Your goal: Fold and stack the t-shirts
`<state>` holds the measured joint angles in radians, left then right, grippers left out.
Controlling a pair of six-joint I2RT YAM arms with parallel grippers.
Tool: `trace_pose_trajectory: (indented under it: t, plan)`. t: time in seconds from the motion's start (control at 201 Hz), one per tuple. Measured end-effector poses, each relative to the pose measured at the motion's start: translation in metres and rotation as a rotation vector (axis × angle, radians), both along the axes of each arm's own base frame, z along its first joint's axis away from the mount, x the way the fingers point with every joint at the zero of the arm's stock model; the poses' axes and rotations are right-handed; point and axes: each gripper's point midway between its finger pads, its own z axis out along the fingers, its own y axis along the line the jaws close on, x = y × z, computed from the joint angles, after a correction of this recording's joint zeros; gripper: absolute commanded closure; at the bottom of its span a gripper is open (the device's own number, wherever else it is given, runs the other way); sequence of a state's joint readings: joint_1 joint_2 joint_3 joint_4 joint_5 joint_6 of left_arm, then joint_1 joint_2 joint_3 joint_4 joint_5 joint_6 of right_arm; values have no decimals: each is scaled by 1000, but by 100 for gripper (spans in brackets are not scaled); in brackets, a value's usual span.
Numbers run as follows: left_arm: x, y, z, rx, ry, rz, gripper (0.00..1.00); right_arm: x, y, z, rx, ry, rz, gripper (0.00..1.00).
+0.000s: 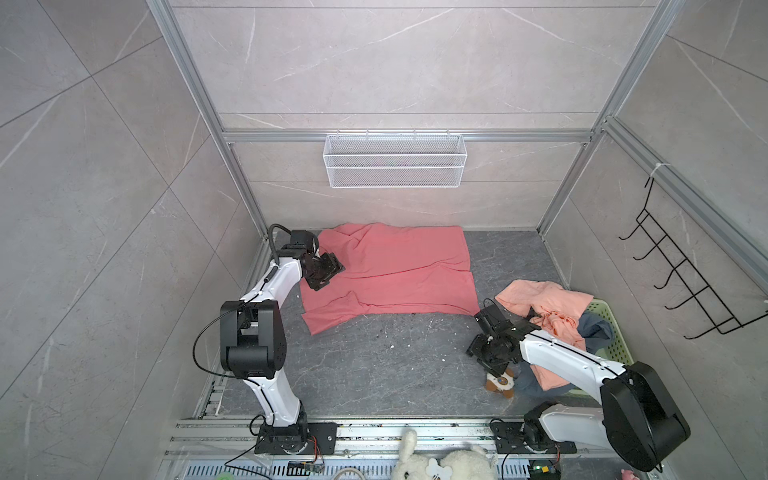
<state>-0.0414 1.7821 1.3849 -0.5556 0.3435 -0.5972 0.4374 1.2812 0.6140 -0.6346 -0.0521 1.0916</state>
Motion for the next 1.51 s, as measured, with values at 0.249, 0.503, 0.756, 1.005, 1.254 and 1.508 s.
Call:
trace_pose_trajectory:
  t: [0.249, 0.503, 0.756, 1.005, 1.254, 1.508]
  plan:
    - [-18, 17, 5, 112, 14, 10, 24, -11, -20, 13, -51, -2, -20, 36]
    - [-45, 47, -12, 279, 114, 34, 24, 54, -1, 77, -19, -204, -9, 36]
    - [-74, 94, -40, 273, 211, 139, 30, 156, 35, 90, -17, -328, -1, 36]
    - [-67, 112, -54, 218, 206, 192, 32, 202, 45, 54, -54, -285, -18, 31]
    - [-68, 98, -82, 152, 245, 177, 40, 204, 23, 39, -70, -247, -79, 31]
    - [-76, 100, -93, 166, 270, 182, 39, 195, 11, 27, -84, -208, -104, 31]
